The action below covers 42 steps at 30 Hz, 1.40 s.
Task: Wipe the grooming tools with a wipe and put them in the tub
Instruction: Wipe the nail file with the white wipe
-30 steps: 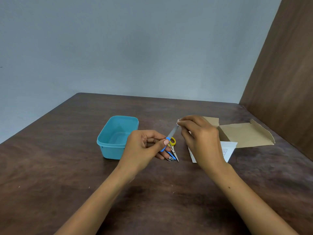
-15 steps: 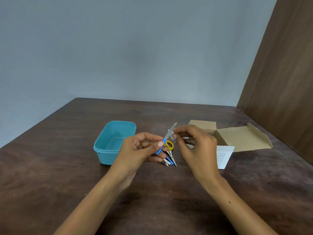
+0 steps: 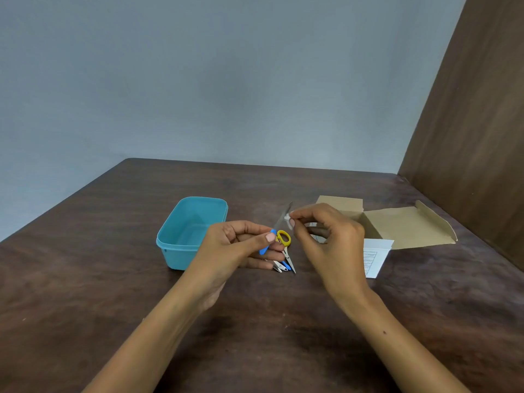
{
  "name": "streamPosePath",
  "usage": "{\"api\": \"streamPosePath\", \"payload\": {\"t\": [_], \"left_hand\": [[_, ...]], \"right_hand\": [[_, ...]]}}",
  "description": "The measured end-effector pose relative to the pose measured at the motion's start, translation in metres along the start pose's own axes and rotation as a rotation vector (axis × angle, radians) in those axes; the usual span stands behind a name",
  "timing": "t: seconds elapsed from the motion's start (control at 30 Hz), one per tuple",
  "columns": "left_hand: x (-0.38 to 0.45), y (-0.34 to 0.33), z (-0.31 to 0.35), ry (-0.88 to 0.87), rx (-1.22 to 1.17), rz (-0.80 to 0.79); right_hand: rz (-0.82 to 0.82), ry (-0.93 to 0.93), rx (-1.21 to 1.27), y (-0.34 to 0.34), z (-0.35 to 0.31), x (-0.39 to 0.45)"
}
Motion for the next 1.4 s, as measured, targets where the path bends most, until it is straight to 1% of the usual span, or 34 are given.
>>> {"api": "streamPosePath", "payload": {"t": [0.27, 0.43, 0.5, 0.63, 0.77, 0.9, 1.0, 1.07, 1.13, 1.27, 1.33, 1.4], "left_hand": [[0.000, 0.002, 0.004, -0.039, -0.006, 0.049], [0.001, 0.003, 0.004, -0.059, -0.011, 0.054], [0.001, 0.002, 0.003, -0.077, -0.003, 0.046], [0.002, 0.001, 0.002, -0.123, 0.020, 0.039], [0.003, 0.002, 0.002, -0.183, 0.069, 0.042], [0.004, 0.003, 0.003, -0.210, 0.075, 0.052], [0.004, 0.002, 0.003, -0.213, 0.069, 0.043], [0.004, 0.001, 0.003, -0.217, 0.072, 0.032], [0.004, 0.001, 0.003, -0.219, 0.072, 0.031], [0.005, 0.003, 0.003, -0.229, 0.069, 0.044], [0.004, 0.002, 0.003, -0.234, 0.074, 0.039], [0.004, 0.001, 0.004, -0.234, 0.082, 0.026]], "right_hand": [[0.068, 0.095, -0.046, 0.006, -0.006, 0.007], [0.177, 0.087, -0.016, 0.017, -0.006, 0.012], [0.131, 0.119, -0.017, 0.012, -0.010, 0.009], [-0.022, 0.167, -0.045, -0.007, -0.011, -0.004], [-0.088, 0.151, -0.008, -0.011, -0.011, -0.009], [-0.168, 0.210, 0.003, -0.013, -0.022, -0.019], [-0.098, 0.246, -0.062, -0.008, -0.017, -0.010], [-0.048, 0.215, -0.080, -0.004, -0.011, -0.003], [-0.050, 0.192, -0.066, -0.005, -0.011, -0.004], [-0.125, 0.213, 0.007, -0.010, -0.021, -0.017], [-0.115, 0.240, -0.020, -0.009, -0.021, -0.015], [-0.069, 0.223, -0.058, -0.006, -0.015, -0.008]]}}
Point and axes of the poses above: each hand's wrist, its own x-axis towards the middle knuckle, its own y-axis out of the back of the hand, z = x × y, the point moved 7 cm from there along x, towards the middle knuckle, and after that the axes turned 15 degrees about z, right-handed, at the moved point
